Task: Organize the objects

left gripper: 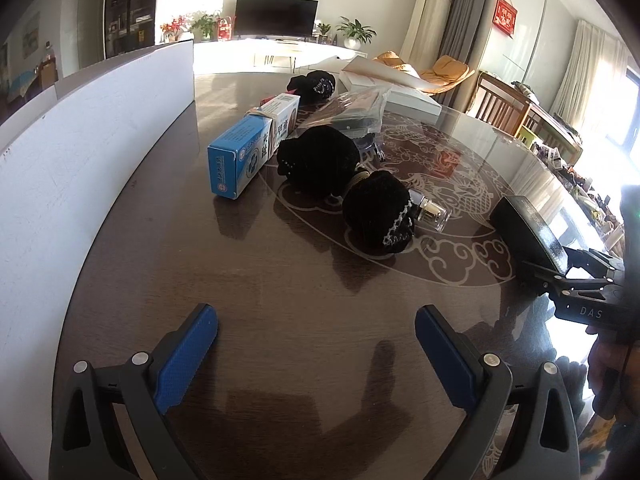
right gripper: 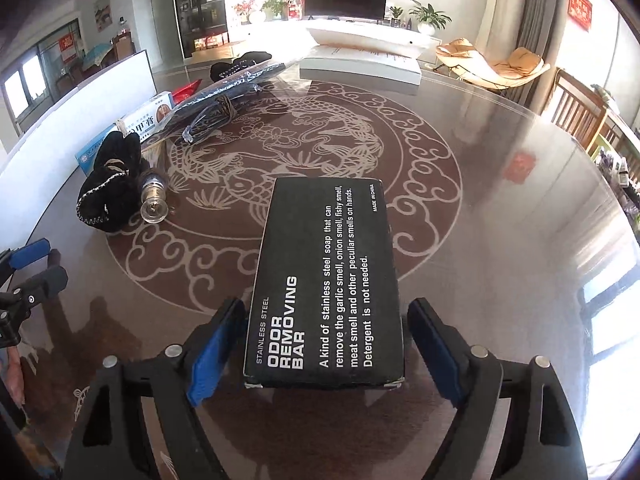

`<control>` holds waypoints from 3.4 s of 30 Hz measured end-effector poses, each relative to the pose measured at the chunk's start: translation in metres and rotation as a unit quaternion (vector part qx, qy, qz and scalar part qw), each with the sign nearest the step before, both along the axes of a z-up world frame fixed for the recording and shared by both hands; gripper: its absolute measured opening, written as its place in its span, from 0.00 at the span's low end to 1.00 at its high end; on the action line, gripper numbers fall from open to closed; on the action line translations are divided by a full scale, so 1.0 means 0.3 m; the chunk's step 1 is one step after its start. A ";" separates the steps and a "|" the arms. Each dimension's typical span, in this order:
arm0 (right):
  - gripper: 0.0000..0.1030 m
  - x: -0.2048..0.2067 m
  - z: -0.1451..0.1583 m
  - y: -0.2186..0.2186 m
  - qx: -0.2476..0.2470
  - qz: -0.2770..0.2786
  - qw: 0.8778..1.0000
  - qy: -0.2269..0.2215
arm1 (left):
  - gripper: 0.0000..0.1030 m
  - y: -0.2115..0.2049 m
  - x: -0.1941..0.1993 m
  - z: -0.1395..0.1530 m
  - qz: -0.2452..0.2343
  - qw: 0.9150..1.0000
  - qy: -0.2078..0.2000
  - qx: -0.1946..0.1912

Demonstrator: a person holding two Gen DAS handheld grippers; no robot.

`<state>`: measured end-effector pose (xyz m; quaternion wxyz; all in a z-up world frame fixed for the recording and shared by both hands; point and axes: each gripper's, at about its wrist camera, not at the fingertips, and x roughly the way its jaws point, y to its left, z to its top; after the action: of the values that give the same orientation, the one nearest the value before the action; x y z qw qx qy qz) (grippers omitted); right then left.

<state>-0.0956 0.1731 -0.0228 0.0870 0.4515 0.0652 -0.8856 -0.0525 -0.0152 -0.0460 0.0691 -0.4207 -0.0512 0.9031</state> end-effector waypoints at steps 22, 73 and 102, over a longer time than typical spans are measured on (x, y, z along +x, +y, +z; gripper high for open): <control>1.00 -0.016 -0.023 0.007 -0.013 -0.011 1.000 -0.004 | 0.98 -0.042 0.008 0.004 -0.010 0.998 0.007 0.060; 0.57 -0.063 0.186 -0.126 -0.165 0.043 0.981 -0.087 | 0.32 -0.245 0.194 0.328 0.008 0.992 0.080 0.095; 0.94 0.051 0.330 -0.873 -0.123 0.215 0.967 0.063 | 0.70 -0.605 0.314 0.405 0.134 0.988 0.073 0.011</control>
<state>-0.0803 -0.0887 0.0763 0.3260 0.3558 0.0561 -0.8740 0.0417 -0.1968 0.0756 -0.0442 -0.3426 -0.1113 0.9318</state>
